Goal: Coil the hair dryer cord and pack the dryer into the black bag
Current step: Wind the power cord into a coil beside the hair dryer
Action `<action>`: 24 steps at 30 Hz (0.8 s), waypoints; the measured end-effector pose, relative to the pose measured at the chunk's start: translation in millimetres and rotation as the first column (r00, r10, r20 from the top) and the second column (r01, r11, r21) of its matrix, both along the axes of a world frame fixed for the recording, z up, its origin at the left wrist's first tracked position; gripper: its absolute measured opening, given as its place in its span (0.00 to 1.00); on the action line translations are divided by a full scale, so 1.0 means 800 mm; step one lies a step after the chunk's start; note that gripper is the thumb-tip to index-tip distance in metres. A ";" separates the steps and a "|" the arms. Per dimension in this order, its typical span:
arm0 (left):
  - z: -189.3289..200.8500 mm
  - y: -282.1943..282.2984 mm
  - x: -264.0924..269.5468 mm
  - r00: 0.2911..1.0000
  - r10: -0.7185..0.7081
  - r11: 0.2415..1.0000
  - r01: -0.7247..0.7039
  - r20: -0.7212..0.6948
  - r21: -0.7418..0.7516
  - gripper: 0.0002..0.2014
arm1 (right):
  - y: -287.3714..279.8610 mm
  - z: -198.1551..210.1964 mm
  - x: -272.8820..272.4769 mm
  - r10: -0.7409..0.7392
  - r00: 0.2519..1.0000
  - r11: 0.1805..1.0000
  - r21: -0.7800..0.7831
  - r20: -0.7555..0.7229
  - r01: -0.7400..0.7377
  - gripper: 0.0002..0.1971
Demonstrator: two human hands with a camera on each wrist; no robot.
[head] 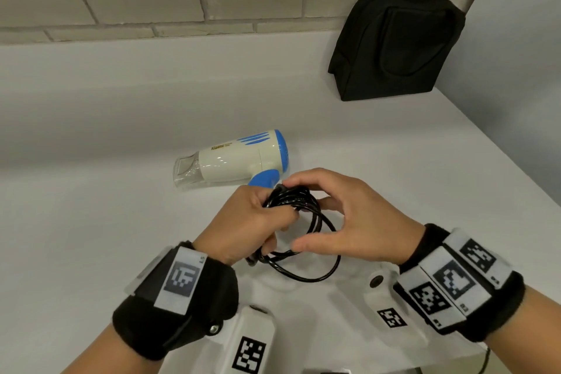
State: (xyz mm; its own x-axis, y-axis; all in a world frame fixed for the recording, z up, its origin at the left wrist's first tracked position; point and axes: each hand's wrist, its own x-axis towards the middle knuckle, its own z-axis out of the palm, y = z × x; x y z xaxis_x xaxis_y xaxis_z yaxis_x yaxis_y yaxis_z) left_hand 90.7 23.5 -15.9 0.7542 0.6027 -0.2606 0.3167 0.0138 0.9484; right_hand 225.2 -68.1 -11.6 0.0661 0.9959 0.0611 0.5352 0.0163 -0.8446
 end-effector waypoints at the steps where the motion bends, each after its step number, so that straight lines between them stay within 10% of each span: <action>1: 0.000 -0.001 0.001 1.000 -0.003 1.000 0.003 -0.007 -0.005 0.14 | 0.004 -0.002 -0.002 -0.026 0.998 1.000 0.011 0.051 0.026 0.23; 5: 0.002 -0.002 0.003 0.997 0.063 0.994 -0.060 -0.037 0.091 0.15 | 0.011 -0.009 0.000 -0.094 0.992 0.994 0.054 0.082 0.090 0.15; 13: -0.007 -0.006 0.011 0.987 0.154 0.943 -0.160 0.043 0.291 0.13 | 0.015 -0.018 0.004 -0.291 0.899 0.955 -0.048 -0.329 0.291 0.16; 24: -0.022 -0.006 0.007 0.957 0.133 0.989 -0.145 0.256 0.028 0.08 | 0.022 -0.025 -0.001 -0.372 0.802 0.916 -0.046 -0.467 0.398 0.12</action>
State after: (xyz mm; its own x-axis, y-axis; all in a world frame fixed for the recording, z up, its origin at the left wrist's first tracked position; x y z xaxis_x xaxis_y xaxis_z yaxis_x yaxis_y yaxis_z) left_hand 96.2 18.6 -33.6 0.6996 0.7133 -0.0413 0.0643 -0.0053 0.9979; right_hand 224.6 -50.8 -31.9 0.4766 0.8788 -0.0225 0.0597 -0.0579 -0.9965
